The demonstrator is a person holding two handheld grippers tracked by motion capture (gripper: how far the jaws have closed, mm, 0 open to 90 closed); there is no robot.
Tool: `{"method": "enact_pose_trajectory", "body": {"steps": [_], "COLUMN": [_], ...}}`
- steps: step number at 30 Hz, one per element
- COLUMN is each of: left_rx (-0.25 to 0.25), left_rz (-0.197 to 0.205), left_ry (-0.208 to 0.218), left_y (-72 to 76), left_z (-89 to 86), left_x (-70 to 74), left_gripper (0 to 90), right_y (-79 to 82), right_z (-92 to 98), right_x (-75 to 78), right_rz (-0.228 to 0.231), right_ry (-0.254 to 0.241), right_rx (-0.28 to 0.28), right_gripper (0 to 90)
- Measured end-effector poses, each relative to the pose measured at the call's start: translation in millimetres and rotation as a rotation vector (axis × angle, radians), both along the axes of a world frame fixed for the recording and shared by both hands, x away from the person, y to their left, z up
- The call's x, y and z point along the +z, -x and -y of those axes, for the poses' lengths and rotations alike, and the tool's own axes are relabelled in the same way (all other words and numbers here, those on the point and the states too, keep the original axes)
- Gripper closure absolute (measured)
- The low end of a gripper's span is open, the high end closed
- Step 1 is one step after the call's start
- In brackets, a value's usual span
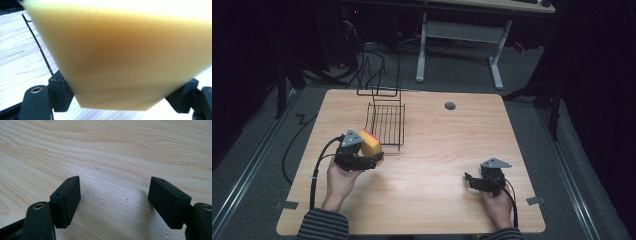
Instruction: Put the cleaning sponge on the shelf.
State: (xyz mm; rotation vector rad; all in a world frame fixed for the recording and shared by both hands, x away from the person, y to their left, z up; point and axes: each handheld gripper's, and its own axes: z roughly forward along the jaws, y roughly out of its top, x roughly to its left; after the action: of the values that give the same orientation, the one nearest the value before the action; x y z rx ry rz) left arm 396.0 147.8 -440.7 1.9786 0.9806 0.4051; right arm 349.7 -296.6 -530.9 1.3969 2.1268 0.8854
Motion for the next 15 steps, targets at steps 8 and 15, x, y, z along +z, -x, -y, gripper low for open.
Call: {"method": "enact_pose_trajectory", "body": {"steps": [8, 15], "left_rx": [0.010, 0.014], "left_rz": [0.001, 0.005], "left_ry": [-0.025, -0.029], "left_y": [-9.4, -15.5], "left_z": [2.6, 6.8], "left_x": [6.3, 7.9], "left_gripper": [23.5, 23.4], "right_y": [0.0, -0.1], "right_z": [0.0, 0.2], "right_x": [0.0, 0.0], "right_rz": [0.000, 0.001], "right_ry": [0.000, 0.001], "right_rx": [0.000, 0.001], "right_gripper": [26.4, 26.4]}}
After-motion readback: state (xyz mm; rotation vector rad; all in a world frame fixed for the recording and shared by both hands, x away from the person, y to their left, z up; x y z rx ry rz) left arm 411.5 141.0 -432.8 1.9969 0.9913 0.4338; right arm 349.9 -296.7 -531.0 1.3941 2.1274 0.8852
